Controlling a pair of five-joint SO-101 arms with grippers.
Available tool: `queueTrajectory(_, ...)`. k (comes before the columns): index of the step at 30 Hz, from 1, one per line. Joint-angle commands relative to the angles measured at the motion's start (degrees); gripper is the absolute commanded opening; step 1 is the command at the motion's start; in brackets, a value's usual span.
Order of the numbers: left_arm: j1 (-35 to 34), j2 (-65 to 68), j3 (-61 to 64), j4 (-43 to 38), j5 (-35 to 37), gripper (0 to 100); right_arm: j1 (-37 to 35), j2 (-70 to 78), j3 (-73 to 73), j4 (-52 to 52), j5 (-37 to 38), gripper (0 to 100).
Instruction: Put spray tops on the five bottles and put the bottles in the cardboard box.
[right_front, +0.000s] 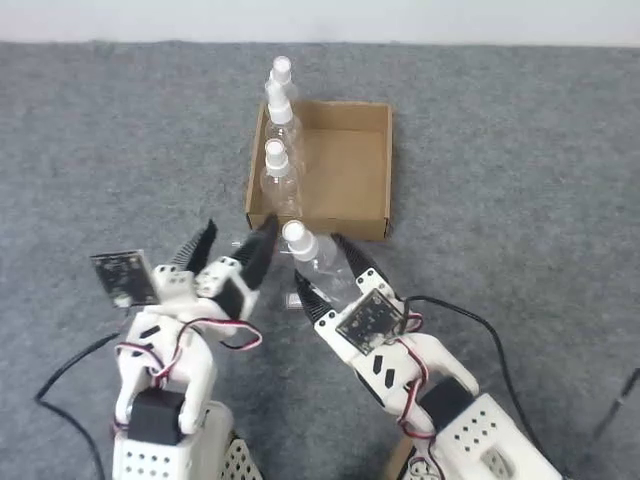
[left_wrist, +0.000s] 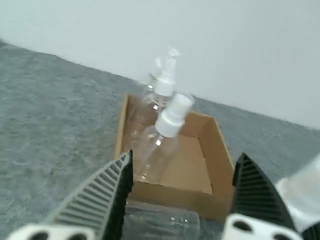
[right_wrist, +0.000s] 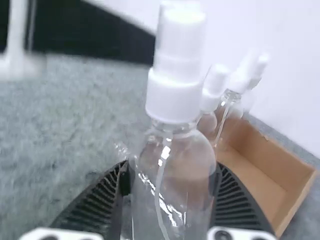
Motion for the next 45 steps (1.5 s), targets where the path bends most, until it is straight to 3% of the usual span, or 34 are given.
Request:
queueTrajectory(1, 4.7, -1.0, -0.3, 1.1, -2.2, 30, 0.7, -8.0, 0.8, 6.0, -0.8, 13.3)
queueTrajectory(7, 7.5, -1.0, -0.6, 1.5, -2.2, 30, 0.4, -15.3, 0.9, 12.9, -0.8, 13.3)
queueTrajectory(21, 15.4, -1.0, -0.4, 2.8, -5.8, 30, 0.4, -15.7, 1.0, 13.4, -0.8, 13.2)
queueTrajectory(45, 15.0, -1.0, -4.3, 4.1, -7.1, 25, 0.7, -15.7, 1.3, 13.4, -0.8, 13.2)
